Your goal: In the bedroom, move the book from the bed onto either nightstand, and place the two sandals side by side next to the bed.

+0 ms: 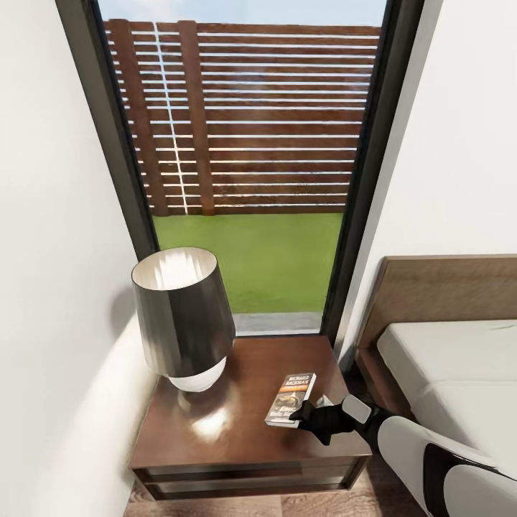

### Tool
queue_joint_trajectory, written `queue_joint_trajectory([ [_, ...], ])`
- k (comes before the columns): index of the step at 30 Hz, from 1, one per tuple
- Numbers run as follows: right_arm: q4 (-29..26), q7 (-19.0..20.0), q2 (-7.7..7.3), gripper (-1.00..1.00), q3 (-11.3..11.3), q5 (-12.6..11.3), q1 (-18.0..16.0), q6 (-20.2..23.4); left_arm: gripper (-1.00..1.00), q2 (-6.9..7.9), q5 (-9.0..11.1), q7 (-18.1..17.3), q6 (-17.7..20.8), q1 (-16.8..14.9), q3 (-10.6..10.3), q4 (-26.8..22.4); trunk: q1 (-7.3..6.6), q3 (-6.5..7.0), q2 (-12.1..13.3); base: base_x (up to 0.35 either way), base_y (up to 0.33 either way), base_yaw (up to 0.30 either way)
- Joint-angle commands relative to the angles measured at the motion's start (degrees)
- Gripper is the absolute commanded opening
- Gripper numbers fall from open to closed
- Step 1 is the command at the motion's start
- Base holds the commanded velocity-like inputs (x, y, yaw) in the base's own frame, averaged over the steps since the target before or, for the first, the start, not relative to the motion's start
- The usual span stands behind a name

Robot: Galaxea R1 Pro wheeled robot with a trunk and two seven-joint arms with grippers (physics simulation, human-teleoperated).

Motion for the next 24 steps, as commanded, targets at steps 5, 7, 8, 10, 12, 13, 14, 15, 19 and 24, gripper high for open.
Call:
queue_joint_trajectory([
  [5, 0.03, 0.28, -0.05, -1.0, -0.23, 0.6, -0.03, 0.14, 1.0, 0.0, 0.46, 0.28, -0.21, -0.04, -0.49, 0.02, -0.01, -0.05, -0.02, 0.0, 0.0, 0.0],
  [7, 0.03, 0.28, -0.05, -1.0, -0.21, 0.6, -0.03, 0.14, 1.0, 0.0, 0.46, 0.28, -0.21, -0.04, -0.49, 0.01, 0.43, -0.41, -0.82, 0.0, 0.0, 0.0],
  [8, 0.03, 0.28, -0.05, -1.0, -0.22, 0.6, -0.03, 0.14, 1.0, 0.0, 0.46, 0.27, -0.21, -0.04, -0.49, 0.01, 0.65, -0.59, -1.22, 0.0, 0.0, 0.0],
  [10, 0.03, 0.28, -0.06, -1.0, -0.22, 0.6, -0.03, 0.14, 1.0, 0.0, 0.46, 0.27, -0.21, -0.04, -0.49, 0.01, 1.09, -0.95, -2.03, 0.0, 0.0, 0.0],
  [12, 0.03, 0.28, -0.06, -1.0, -0.23, 0.6, -0.03, 0.14, 1.0, 0.0, 0.46, 0.27, -0.21, -0.04, -0.49, 0.01, 1.31, -1.13, -2.43, 0.0, 0.0, 0.0],
  [13, 0.03, 0.28, -0.06, -1.0, -0.23, 0.6, -0.03, 0.14, 1.0, 0.0, 0.46, 0.27, -0.21, -0.04, -0.49, 0.01, 1.31, -1.13, -2.43, 0.0, 0.0, 0.0],
  [14, 0.03, 0.28, -0.06, -1.0, -0.23, 0.6, -0.03, 0.14, 1.0, 0.0, 0.46, 0.26, -0.21, -0.04, -0.51, 0.01, 1.31, -1.13, -2.43, 0.0, 0.0, 0.0],
  [15, 0.03, 0.28, -0.06, -1.0, -0.23, 0.6, -0.03, 0.14, 1.0, 0.0, 0.46, 0.26, -0.21, -0.04, -0.51, 0.01, 1.31, -1.13, -2.43, 0.0, 0.0, 0.0],
  [19, 0.03, 0.28, -0.06, -1.0, -0.21, 0.6, -0.03, 0.14, 1.0, 0.01, 0.46, 0.26, -0.21, -0.04, -0.5, 0.01, 1.31, -1.13, -2.43, 0.0, 0.0, 0.0],
  [24, 0.03, 0.28, -0.06, -1.0, -0.17, 0.6, -0.03, 0.14, 1.0, 0.0, 0.46, 0.28, -0.21, -0.04, -0.51, 0.01, 1.31, -1.13, -2.43, 0.0, 0.0, 0.0],
])
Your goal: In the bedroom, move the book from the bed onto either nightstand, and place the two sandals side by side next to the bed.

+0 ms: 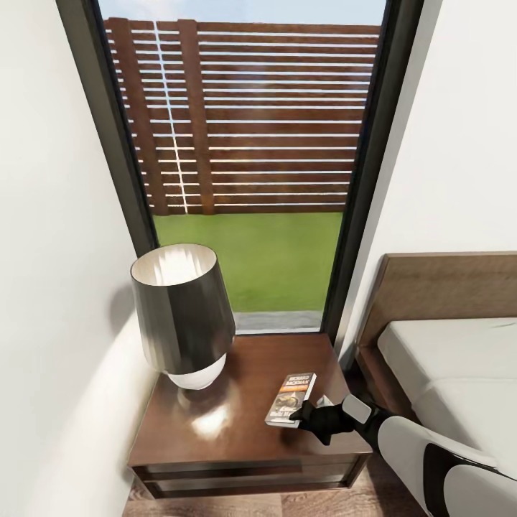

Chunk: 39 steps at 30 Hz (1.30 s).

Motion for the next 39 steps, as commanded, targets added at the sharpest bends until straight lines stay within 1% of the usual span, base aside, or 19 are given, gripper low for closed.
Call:
queue_joint_trajectory([
  [1, 0.03, 0.28, -0.03, -1.0, -0.24, 0.6, -0.03, 0.14, 1.0, 0.0, 0.46, 0.29, -0.21, -0.04, -0.49, 0.03, -0.01, -0.05, -0.02, 0.0, 0.0, 0.0],
  [5, 0.03, 0.28, -0.03, -1.0, -0.26, 0.6, -0.03, 0.14, 1.0, 0.01, 0.46, 0.3, -0.21, -0.04, -0.48, 0.03, -0.01, -0.05, -0.02, 0.0, 0.0, 0.0],
  [10, -0.01, 0.28, -0.03, -1.0, -0.28, 0.56, -0.03, 0.14, 1.0, 0.0, 0.46, 0.29, -0.21, -0.04, -0.52, 0.03, 1.09, -0.95, -2.03, 0.0, 0.0, 0.0],
  [25, -0.05, 0.28, -0.03, -1.0, -0.27, 0.52, -0.03, 0.14, 1.0, 0.0, 0.46, 0.3, -0.28, -0.04, -0.55, -0.09, 1.09, -0.95, -2.03, 0.0, 0.0, 0.0],
  [32, -0.06, 0.28, -0.03, -1.0, -0.24, 0.51, -0.03, 0.14, 1.0, 0.0, 0.46, 0.3, -0.29, -0.04, -0.55, -0.13, 2.63, -2.2, -4.83, 0.0, 0.0, 0.0],
  [39, -0.04, 0.28, -0.03, -1.0, -0.25, 0.51, -0.03, 0.14, 1.0, 0.0, 0.46, 0.28, -0.3, -0.04, -0.55, -0.14, 2.63, -2.2, -4.83, 0.0, 0.0, 0.0],
])
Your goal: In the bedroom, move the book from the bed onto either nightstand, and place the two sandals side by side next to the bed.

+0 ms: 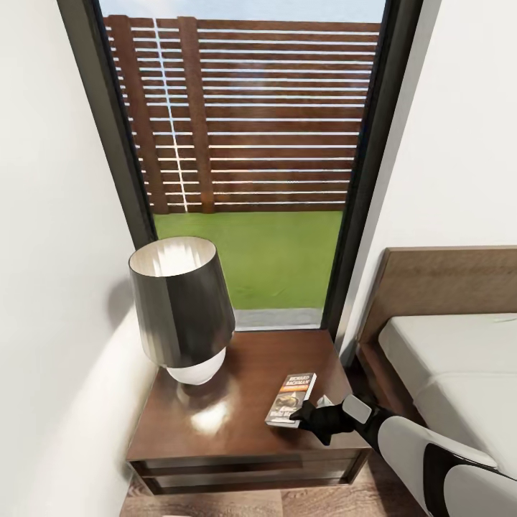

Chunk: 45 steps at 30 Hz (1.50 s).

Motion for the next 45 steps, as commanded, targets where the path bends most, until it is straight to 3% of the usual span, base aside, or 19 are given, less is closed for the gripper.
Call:
queue_joint_trajectory([
  [1, 0.03, 0.28, -0.03, -1.0, -0.23, 0.61, -0.03, 0.14, 1.0, 0.01, 0.45, 0.29, -0.21, -0.04, -0.49, 0.03, -0.01, -0.05, -0.02, 0.0, 0.0, 0.0],
  [35, 0.01, 0.28, -0.06, -1.0, -0.22, 0.61, -0.03, 0.14, 1.0, 0.01, 0.45, 0.31, -0.24, -0.04, -0.49, -0.05, 0.65, -0.59, -1.22, 0.0, 0.0, 0.0],
  [36, 0.01, 0.28, -0.07, 1.0, -0.21, 0.61, -0.03, 0.14, 1.0, 0.01, 0.45, 0.31, -0.24, -0.04, -0.49, -0.05, 0.65, -0.59, -1.22, 0.0, 0.0, 0.0],
  [45, 0.01, 0.29, -0.11, 1.0, -0.19, 0.61, -0.03, 0.14, 1.0, 0.04, 0.45, 0.31, -0.3, -0.04, -0.49, -0.06, 0.65, -0.59, -1.22, 0.0, 0.0, 0.0],
])
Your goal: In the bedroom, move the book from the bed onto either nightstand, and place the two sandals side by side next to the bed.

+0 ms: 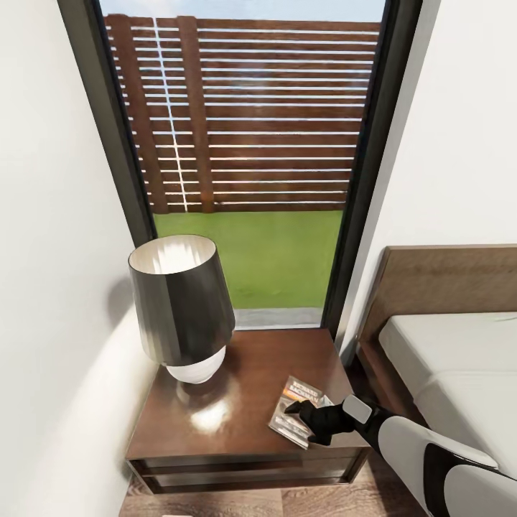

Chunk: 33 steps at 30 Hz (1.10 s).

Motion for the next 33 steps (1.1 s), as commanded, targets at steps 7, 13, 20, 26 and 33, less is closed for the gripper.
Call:
queue_joint_trajectory([
  [7, 0.02, 0.34, -0.01, 1.0, -0.21, 0.62, -0.03, 0.15, 1.0, 0.02, 0.52, 0.29, -0.21, -0.04, -0.48, 0.02, -0.01, -0.05, -0.02, 0.0, 0.0, 0.0],
  [13, 0.02, 0.33, 0.02, 1.0, -0.21, 0.62, -0.03, 0.15, 1.0, 0.01, 0.53, 0.29, -0.22, -0.04, -0.47, 0.03, -0.23, 0.13, 0.38, 0.0, 0.0, 0.0],
  [20, 0.02, 0.34, 0.05, 1.0, -0.21, 0.62, -0.03, 0.15, 1.0, -0.01, 0.49, 0.29, -0.15, -0.04, -0.47, 0.03, -1.77, 1.39, 3.19, 0.0, 0.0, 0.0],
  [26, 0.02, 0.38, 0.04, 1.0, -0.21, 0.62, -0.03, 0.15, 1.0, -0.02, 0.46, 0.29, -0.13, -0.04, -0.43, 0.03, -3.08, 2.46, 5.59, 0.0, 0.0, 0.0],
  [33, 0.02, 0.39, 0.05, 1.0, -0.21, 0.62, -0.03, 0.15, 1.0, -0.03, 0.46, 0.29, -0.13, -0.04, -0.45, 0.03, -4.62, 3.72, 8.4, 0.0, 0.0, 0.0],
])
